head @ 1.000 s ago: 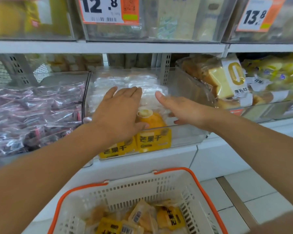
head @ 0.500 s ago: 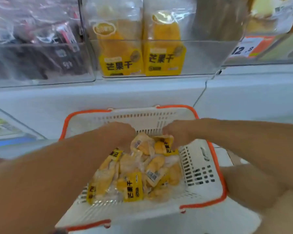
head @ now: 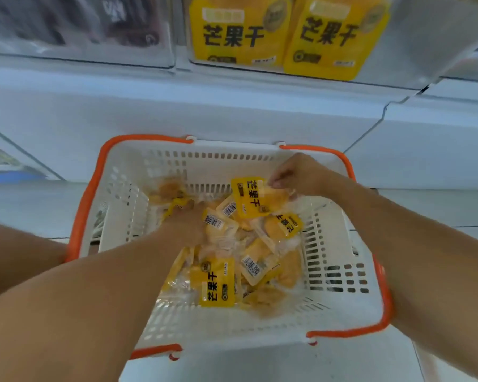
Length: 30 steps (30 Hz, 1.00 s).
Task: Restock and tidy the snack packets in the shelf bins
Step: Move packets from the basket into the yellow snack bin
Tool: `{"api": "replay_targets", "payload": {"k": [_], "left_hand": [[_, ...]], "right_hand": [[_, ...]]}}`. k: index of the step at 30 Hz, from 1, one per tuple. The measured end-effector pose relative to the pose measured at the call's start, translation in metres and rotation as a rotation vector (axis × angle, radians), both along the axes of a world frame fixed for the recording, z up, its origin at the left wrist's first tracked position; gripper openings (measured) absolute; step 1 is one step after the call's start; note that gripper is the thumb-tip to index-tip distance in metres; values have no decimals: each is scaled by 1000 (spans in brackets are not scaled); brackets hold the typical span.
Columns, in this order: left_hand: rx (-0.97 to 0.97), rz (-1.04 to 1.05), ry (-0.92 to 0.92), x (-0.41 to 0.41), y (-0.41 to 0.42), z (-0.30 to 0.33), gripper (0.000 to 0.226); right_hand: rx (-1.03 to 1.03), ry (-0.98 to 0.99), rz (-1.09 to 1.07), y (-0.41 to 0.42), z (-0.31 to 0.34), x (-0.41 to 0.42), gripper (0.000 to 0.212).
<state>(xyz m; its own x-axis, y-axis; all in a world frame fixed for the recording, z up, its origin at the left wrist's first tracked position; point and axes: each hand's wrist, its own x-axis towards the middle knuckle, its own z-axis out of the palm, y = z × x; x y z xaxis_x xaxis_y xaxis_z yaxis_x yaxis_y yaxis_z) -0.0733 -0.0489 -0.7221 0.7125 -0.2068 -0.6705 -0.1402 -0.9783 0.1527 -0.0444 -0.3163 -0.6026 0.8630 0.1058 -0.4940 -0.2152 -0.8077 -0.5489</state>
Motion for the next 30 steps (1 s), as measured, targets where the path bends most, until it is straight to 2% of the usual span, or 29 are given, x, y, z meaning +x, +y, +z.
{"api": "replay_targets", "payload": {"k": [2,5,10,13,15,17,19,21,26,28,30], "left_hand": [[60,-56,-20,3,-2,1,88],[129,-84,35,10,-3,14,85],[200,-165,154,17,33,21,114],[256,-237,218,10,51,25,123],[273,-279,184,5,56,28,108],[273,-309,139,8,54,35,78],[237,-306,175,19,44,50,54],[133,-231,199,33,27,70,48],[-289,234,207,55,5,107,33],[-562,459,364,54,14,108,24],[-907,727,501,49,20,102,17]], "right_hand": [[83,104,53,8,23,7,10],[-28,162,175,22,18,3,13],[-146,256,292,27,-30,-16,5],[-210,213,331,20,-44,-26,14],[-198,223,282,15,-48,-32,14],[-149,299,204,8,-46,-37,18],[-96,371,186,5,-42,-38,23],[-7,427,179,8,-36,-38,23],[116,425,140,10,-21,-35,10],[163,435,65,3,-15,-34,9],[321,436,-130,-4,-13,-36,9]]}}
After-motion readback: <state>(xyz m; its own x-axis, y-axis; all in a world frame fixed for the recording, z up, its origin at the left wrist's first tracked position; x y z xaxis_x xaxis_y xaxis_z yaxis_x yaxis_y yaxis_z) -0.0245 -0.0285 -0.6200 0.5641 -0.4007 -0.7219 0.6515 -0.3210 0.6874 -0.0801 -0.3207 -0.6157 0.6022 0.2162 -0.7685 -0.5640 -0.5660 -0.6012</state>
